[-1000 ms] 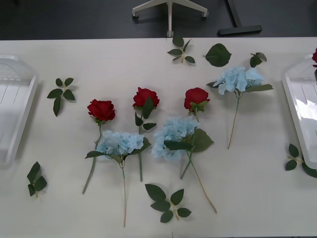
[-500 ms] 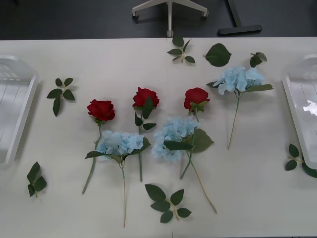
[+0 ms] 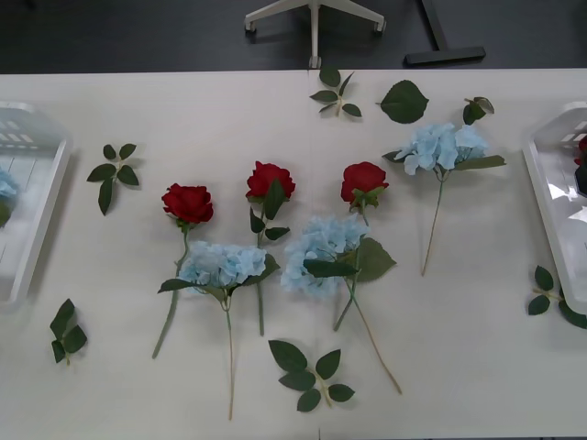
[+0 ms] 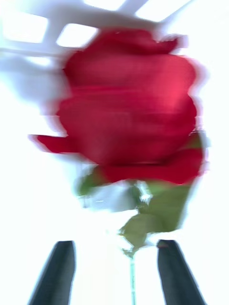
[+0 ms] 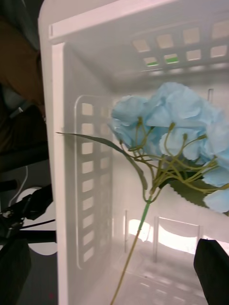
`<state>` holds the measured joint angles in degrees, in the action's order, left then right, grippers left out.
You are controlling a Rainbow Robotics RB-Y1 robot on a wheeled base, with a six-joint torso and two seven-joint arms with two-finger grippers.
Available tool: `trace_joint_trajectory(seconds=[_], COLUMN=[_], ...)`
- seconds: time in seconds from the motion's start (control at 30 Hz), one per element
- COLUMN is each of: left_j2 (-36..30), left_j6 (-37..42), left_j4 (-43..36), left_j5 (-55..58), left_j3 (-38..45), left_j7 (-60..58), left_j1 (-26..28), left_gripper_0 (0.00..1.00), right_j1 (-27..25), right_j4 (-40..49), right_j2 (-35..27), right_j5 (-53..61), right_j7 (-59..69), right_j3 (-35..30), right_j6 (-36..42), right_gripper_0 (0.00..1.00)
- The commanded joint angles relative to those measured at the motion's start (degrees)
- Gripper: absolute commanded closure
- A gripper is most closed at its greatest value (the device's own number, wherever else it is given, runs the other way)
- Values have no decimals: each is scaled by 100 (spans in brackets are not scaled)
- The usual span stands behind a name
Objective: Place the red flowers into the right box and the blue flowers into the left box. If a person shows an open palm, hand one flower to the person first, then continue sorting.
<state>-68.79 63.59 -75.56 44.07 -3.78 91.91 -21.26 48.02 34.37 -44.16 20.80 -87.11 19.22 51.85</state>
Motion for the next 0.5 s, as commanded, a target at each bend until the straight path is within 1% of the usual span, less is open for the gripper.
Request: trace_joint_trajectory(seconds=[0.03,0.1,0.17,0.27,0.4,0.5], left_j2=[-47,41,147,393,709,858], left_j6=[180,382,505,558,619,821], left_j4=[-178,-371,-574,-1242,-2033,-2375], left_j5=[682,972,1104,1007,594,313], left_j3=[519,668,765,782,589,290], left_j7=[179,-208,-569,-1377,-2159,-2546], left_j1=[-80,-10,69,324,552,526], left_gripper_0=[0,0,0,0,0,0], right_j1=[278,278,278,278,199,-21], right_j4=[702,1107,1405,2021,2574,3005], right_j2=[-462,-620,-735,-867,-752,-585], right_j5=[609,996,1312,2060,2894,3176], right_j7=[-869,-1159,-1344,-1599,-1432,-975], right_j3=[-234,-305,-340,-349,-340,-340], right_j6=[643,1108,1416,2058,2805,3060], right_gripper_0=[0,0,0,0,0,0])
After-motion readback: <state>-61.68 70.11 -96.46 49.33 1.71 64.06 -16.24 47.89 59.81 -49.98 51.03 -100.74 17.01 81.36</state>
